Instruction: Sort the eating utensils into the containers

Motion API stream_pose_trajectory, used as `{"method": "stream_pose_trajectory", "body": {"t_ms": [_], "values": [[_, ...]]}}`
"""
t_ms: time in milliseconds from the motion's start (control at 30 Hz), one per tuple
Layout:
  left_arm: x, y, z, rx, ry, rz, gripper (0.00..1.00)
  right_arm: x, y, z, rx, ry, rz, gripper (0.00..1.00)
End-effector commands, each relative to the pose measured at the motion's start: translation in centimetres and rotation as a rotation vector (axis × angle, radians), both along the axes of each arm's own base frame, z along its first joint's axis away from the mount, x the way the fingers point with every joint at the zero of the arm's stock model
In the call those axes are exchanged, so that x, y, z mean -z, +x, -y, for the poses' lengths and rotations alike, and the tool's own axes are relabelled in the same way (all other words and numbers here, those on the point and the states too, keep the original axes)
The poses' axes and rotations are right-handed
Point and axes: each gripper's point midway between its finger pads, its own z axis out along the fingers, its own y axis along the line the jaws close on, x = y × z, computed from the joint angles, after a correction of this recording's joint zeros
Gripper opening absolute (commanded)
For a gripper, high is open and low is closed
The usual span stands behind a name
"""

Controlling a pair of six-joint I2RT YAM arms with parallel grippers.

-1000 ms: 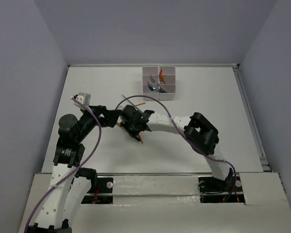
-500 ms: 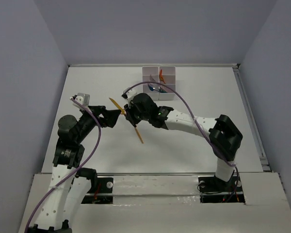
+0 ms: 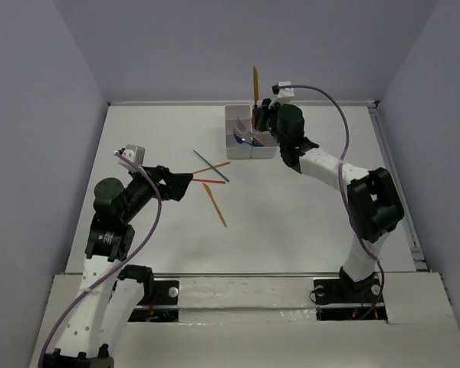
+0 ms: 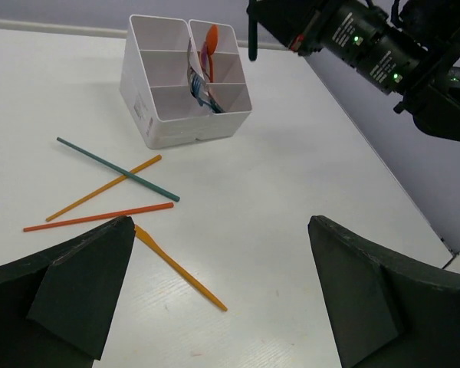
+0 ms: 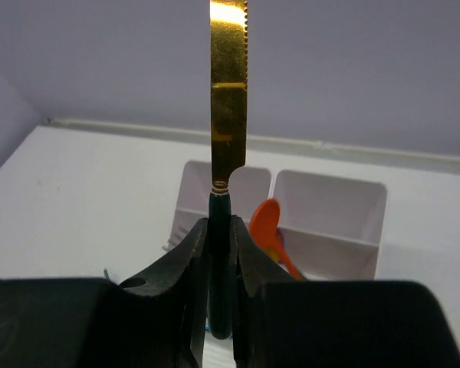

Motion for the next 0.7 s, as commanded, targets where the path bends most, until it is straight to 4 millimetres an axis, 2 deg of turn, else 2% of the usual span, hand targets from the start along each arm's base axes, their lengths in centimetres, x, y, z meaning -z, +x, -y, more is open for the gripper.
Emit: {"method": "stream_pose_trajectory", "body": {"t_ms": [0, 67, 200, 267, 300, 333, 400, 433, 467, 533, 567, 667], "values": [[-2.3, 0.0, 0.5, 0.038, -0.005, 0.07, 0.99, -8.6, 3.2, 3.5, 0.091, 0.154, 0.262, 0.0], [-2.1, 0.2, 0.5, 0.041, -0.005, 0.064, 0.99, -8.5, 4.9, 5.5, 0.132, 0.15, 0.281, 0.0], [-1.9, 0.5, 0.7, 0.051, -0.001, 0.052, 0.99, -7.0, 8.4, 6.2, 0.121, 0.132, 0.308, 0.0], [-1.7, 0.6, 0.8, 0.057, -0.002, 0.045, 0.99, -6.5, 9.3, 6.5, 0.126, 0.131, 0.323, 0.0], [-1.8, 0.6, 0.9, 0.06, -0.002, 0.048, 0.99, -7.2, 9.6, 6.1, 0.113, 0.138, 0.355, 0.0], [-1.8, 0.7, 0.9, 0.06, -0.002, 0.048, 0.99, -6.1, 10.4, 6.5, 0.12, 0.125, 0.351, 0.0], [-1.9, 0.8, 0.9, 0.058, -0.004, 0.049, 0.99, -6.0, 10.9, 6.2, 0.109, 0.119, 0.376, 0.0], [-1.9, 0.7, 0.9, 0.063, -0.004, 0.05, 0.99, -6.7, 11.2, 5.9, 0.102, 0.113, 0.399, 0.0], [-1.9, 0.9, 0.7, 0.054, -0.005, 0.048, 0.99, -5.4, 11.8, 5.5, 0.088, 0.1, 0.384, 0.0], [-1.9, 1.0, 0.5, 0.049, -0.006, 0.047, 0.99, -5.6, 12.1, 5.1, 0.071, 0.097, 0.405, 0.0], [-1.9, 0.9, 0.5, 0.049, -0.006, 0.049, 0.99, -4.7, 12.4, 4.9, 0.066, 0.091, 0.392, 0.0], [-2.0, 1.0, 0.3, 0.04, -0.006, 0.052, 0.99, -3.6, 12.5, 4.8, 0.065, 0.09, 0.389, 0.0]]}}
